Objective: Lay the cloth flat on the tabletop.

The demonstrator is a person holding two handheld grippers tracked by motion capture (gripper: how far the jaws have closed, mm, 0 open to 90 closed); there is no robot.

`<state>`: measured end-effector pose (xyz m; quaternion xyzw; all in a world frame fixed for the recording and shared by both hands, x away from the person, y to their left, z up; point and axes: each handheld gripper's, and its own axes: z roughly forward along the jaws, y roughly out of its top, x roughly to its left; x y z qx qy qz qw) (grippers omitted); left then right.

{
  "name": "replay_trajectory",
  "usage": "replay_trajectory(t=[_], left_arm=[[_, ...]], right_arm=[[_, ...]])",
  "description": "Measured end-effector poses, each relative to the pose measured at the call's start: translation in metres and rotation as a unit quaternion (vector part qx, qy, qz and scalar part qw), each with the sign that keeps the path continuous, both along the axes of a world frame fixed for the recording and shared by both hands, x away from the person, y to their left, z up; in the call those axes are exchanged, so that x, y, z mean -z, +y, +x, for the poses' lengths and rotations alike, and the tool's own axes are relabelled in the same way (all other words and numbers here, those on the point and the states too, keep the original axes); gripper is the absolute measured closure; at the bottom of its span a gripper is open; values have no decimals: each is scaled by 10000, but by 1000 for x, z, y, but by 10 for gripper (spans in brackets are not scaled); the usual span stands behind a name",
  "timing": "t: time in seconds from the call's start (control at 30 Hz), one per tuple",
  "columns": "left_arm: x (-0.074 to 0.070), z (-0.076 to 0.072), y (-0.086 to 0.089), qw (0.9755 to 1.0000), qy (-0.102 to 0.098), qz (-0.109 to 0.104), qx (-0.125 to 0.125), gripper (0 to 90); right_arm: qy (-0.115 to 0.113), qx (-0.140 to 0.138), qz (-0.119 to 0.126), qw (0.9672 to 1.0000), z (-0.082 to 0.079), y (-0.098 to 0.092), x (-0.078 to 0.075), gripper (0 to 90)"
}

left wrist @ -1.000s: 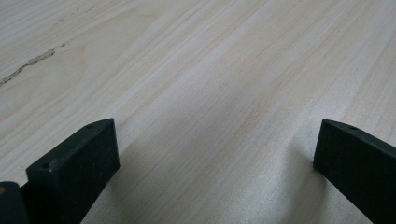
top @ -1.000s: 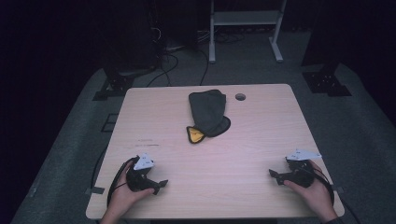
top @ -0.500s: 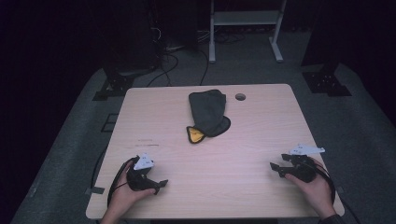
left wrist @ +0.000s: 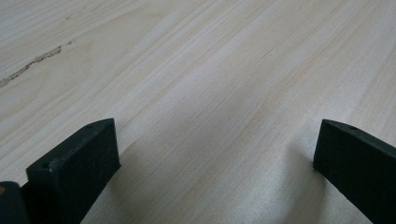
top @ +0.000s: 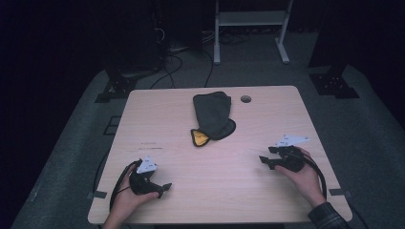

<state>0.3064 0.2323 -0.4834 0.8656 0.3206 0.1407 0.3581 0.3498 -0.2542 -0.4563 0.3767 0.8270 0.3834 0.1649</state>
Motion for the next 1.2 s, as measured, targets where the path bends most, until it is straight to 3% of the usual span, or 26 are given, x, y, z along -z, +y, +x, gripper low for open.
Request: replay_trajectory(t=[0.27,0.53,0.77,1.07,1.17,1.2], left_arm=[[0,0,0,10000,-3,-2,2,0],[0,0,0,10000,-11,-12,-3,0],[0,0,0,10000,-10,-12,-4,0],[0,0,0,10000,-11,-12,-4,0],[0,0,0,10000,-10,-11,-2,0],[0,0,0,10000,-10,-11,-3,0]], right_arm=[[-51,-207,173,9996,27,32,-5,433],[-25,-288,269,9992,64,65,-4,441],[-53,-207,329,9992,96,84,-1,453],[167,-87,270,9995,133,106,14,463],[226,-58,277,9993,137,109,17,496],[205,-71,197,9996,140,112,22,579]])
